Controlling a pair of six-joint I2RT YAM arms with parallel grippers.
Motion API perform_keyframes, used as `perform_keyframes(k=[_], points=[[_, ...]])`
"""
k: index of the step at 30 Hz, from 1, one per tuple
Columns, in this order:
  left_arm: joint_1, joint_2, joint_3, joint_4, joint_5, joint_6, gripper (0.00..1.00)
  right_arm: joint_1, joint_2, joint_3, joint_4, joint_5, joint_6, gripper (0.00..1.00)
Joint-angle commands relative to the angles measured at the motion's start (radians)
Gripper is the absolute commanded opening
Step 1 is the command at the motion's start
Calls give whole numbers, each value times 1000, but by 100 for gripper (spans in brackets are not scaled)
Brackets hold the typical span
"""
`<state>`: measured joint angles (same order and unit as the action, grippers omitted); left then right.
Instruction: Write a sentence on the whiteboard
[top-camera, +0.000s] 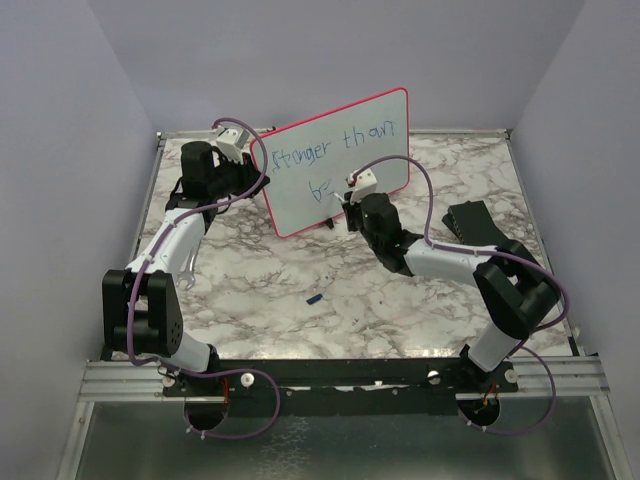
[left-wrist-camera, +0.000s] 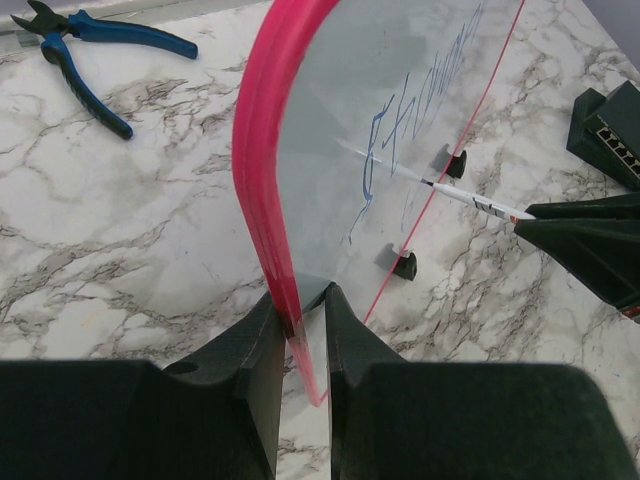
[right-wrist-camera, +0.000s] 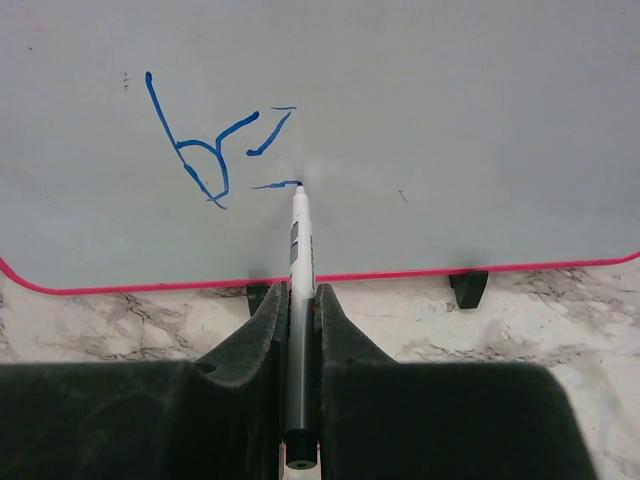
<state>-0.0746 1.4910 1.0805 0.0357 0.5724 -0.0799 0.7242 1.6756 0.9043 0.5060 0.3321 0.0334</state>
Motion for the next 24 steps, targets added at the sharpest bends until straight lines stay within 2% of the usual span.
perform_keyframes(k=[1, 9, 24], points=[[-10, -25, -19, -10, -23, 42, 5, -7, -3, 28, -11, 12, -2, 1], [-10, -23, -17, -10, -25, 41, 5, -6, -72, -30, 32, -100, -24, 1], [-13, -26, -22, -10, -31, 47, 5, -18, -161, -15, -46, -27, 23, 1]])
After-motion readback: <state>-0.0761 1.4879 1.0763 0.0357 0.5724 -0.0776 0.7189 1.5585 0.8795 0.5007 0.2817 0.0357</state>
